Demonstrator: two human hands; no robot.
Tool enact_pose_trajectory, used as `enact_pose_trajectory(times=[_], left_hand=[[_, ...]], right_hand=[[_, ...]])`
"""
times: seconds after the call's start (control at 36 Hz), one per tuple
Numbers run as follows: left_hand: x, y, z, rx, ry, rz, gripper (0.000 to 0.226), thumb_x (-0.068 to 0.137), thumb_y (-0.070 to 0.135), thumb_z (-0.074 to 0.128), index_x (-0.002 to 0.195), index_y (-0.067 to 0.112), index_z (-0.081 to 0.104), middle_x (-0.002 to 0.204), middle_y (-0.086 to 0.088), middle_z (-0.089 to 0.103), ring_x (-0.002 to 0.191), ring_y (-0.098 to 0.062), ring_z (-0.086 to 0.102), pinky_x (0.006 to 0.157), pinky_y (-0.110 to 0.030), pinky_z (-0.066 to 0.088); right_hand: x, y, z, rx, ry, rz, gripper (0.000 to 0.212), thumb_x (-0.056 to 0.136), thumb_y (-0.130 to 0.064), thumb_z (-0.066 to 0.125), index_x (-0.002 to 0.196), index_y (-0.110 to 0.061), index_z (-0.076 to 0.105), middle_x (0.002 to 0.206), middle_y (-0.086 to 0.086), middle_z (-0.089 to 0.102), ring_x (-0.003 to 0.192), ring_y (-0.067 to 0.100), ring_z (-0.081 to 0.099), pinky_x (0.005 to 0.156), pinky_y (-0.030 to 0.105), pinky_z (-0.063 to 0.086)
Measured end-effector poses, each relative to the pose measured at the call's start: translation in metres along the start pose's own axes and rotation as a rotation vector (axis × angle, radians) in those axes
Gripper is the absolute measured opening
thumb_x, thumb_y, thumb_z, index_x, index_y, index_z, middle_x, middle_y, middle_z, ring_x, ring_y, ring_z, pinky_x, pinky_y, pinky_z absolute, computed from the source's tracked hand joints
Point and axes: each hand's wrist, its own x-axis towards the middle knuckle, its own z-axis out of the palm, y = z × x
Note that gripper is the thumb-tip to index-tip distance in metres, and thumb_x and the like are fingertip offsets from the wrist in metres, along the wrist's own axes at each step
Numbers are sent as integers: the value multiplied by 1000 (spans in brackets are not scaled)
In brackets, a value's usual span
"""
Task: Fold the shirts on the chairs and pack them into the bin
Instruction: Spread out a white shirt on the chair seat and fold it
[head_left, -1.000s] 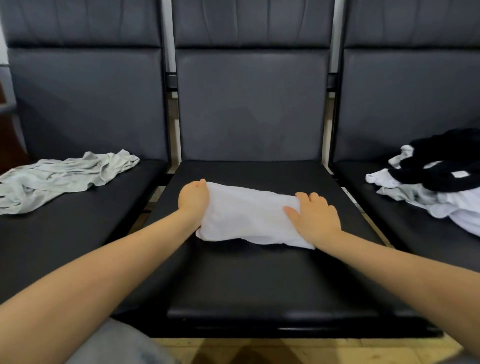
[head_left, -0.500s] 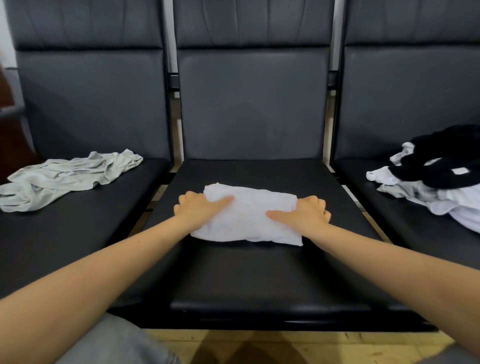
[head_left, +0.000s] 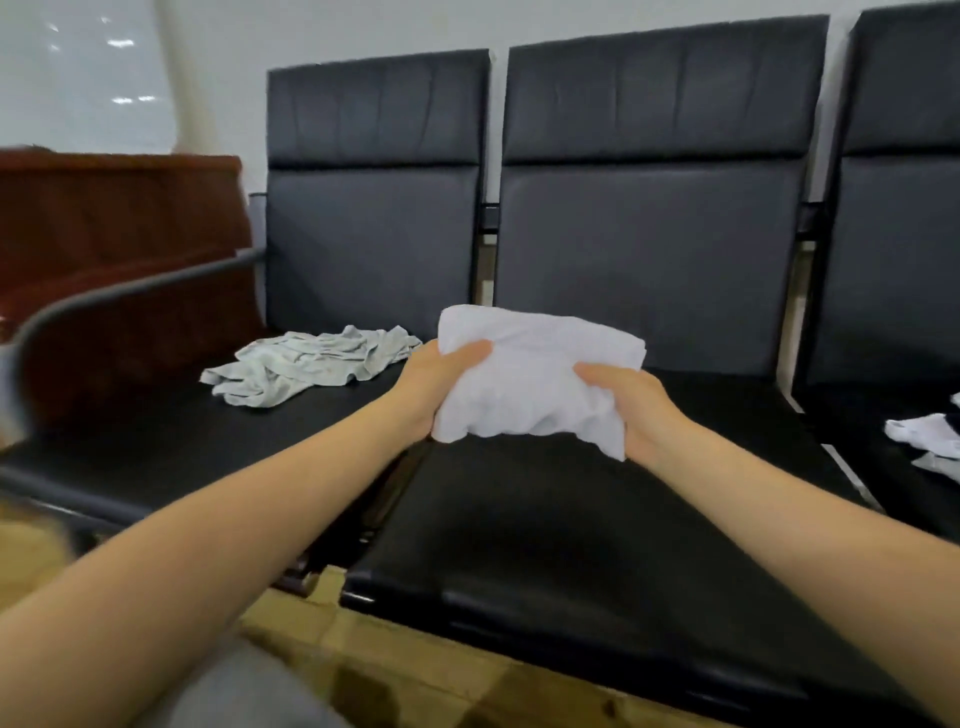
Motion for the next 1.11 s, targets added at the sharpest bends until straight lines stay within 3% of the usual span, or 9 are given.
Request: enact_pose_trajectory(times=[0.11,0.19,0.39,0.53,0.61,0.72,0.86,1.0,1.11], left_hand=[[-12,1,-55,54,97,-34,37,86,45,63,110,18,61,113,-6,65,102,-23,64,92,-42,53],[-23,-5,-104,3,169,-61,14,93,28,62,100,16,61,95,-3,67,78,-13,67,63,-25,57],[-78,-39,-236,73,477,-86,54,87,42,68,131,16,52,123,-7,62,106,-24,61,96,-45,51],[-146,-92,-327,82,680,-206,60,84,42,70,134,14,52,125,-6,60,111,-27,59,98,-47,49],[-199,-131,-361,119,750,-339,50,87,37,69,127,12,56,126,-8,61,110,-27,60,97,-46,50],[-265,-193,-388,126,779,-501,17,93,26,63,106,15,61,111,-8,66,101,-28,62,88,-38,49],[-320,-258,-397,198,790,-698,67,71,54,72,120,10,61,116,-7,65,106,-27,60,94,-36,46],[-338,-310,-398,63,870,-754,31,96,38,56,120,17,58,116,-3,58,106,-24,55,91,-34,43],[-343,-342,-417,238,897,-852,45,100,37,45,136,9,51,135,-11,55,122,-31,52,100,-35,41]], right_hand=[[5,16,54,0,-79,99,44,85,-10,70,127,-10,58,116,14,67,98,32,68,65,37,56],[6,36,104,-27,-130,138,51,81,-11,73,128,-8,56,116,16,67,98,33,68,64,36,56],[-15,84,247,-192,-330,137,53,82,-10,72,132,-5,53,118,14,65,103,33,65,92,46,54],[-56,134,344,-425,-509,171,39,86,-13,68,118,-4,48,100,11,62,85,25,63,67,32,54],[-84,186,385,-574,-600,184,49,84,-16,67,129,-7,50,114,13,63,96,27,63,76,33,52],[-127,273,412,-709,-727,225,47,87,-14,63,132,-7,53,125,13,61,109,27,60,88,33,50],[-162,352,415,-926,-807,276,51,88,-14,63,136,-8,48,129,12,57,115,28,57,80,26,43],[-167,403,430,-1071,-826,289,53,86,-22,64,135,-8,49,132,12,56,118,30,56,84,30,44],[-162,428,448,-1057,-861,325,65,88,-23,65,143,-6,36,140,15,48,126,32,49,99,36,42]])
